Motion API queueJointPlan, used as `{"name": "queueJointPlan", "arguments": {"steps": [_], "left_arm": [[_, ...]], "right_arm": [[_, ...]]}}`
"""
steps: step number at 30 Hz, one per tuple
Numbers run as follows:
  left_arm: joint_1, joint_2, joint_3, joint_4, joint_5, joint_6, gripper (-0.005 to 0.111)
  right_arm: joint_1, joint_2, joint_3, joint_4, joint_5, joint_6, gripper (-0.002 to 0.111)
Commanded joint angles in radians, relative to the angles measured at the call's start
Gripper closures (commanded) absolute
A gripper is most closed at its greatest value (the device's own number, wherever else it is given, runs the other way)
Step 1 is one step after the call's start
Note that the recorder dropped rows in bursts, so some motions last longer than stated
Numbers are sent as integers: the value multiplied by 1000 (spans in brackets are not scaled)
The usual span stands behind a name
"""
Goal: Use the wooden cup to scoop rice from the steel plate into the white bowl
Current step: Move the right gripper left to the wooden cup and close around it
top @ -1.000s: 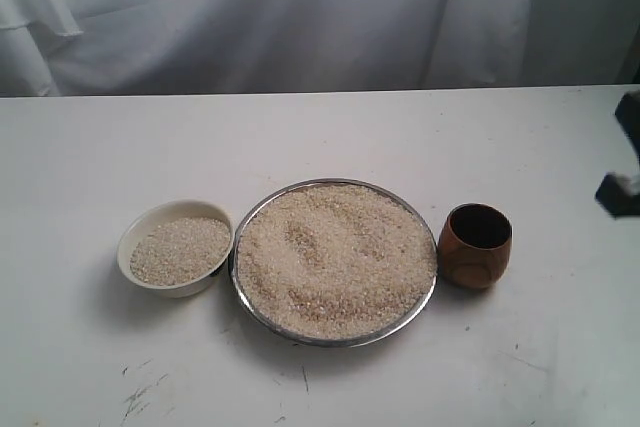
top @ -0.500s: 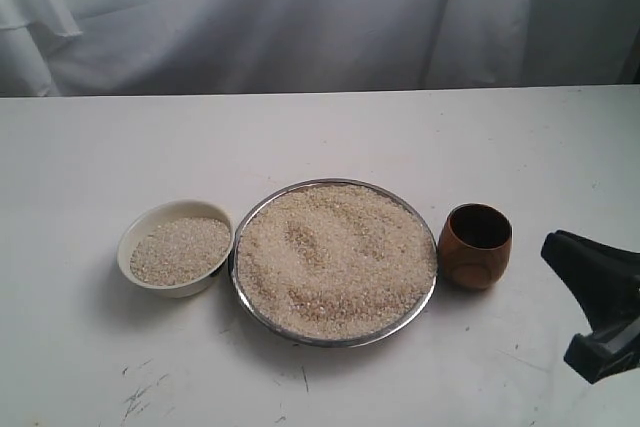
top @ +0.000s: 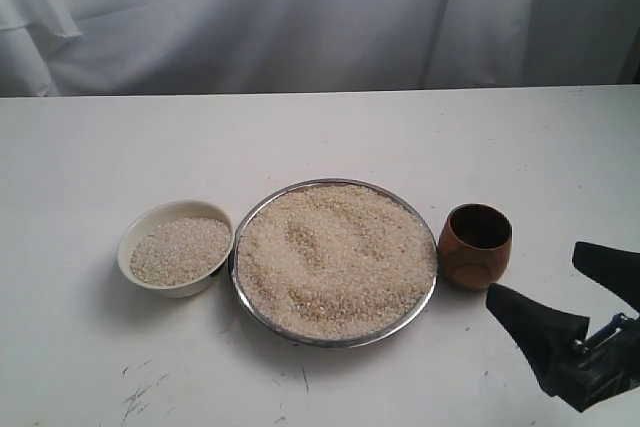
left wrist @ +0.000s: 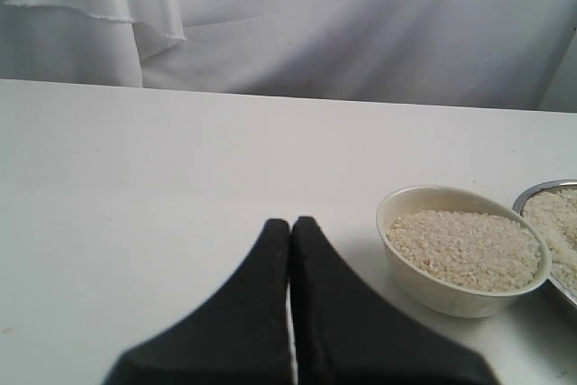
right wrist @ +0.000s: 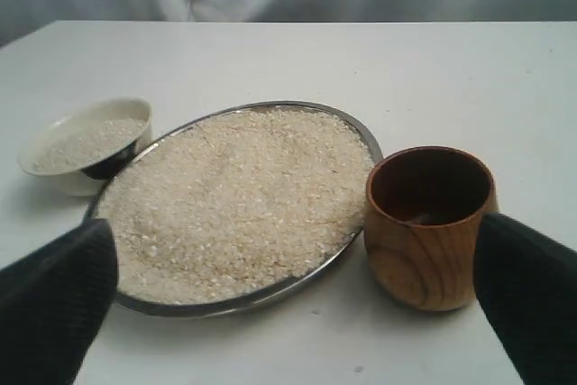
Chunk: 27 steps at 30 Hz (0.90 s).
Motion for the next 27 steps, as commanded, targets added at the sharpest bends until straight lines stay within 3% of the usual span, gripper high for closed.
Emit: {"name": "queueJointPlan", "arguments": {"steps": [1,6,11,18,27], "left_arm": [[-2,-5,5,-1,-6,-3,107],[-2,-5,5,-1,-6,-3,107],[-2,-5,5,-1,-6,-3,107],[-2,-5,5,-1,-6,-3,107],[-2,-5,5,-1,-6,-3,107]], "right_arm": [[1,6,-4,47,12,-217,3],[1,102,-4,169,16,-305,3],[1,331,-34,242,-168,-427,3],[1,704,-183,184,-345,-449,3],[1,913,-275,156,-345,-463,3]]}}
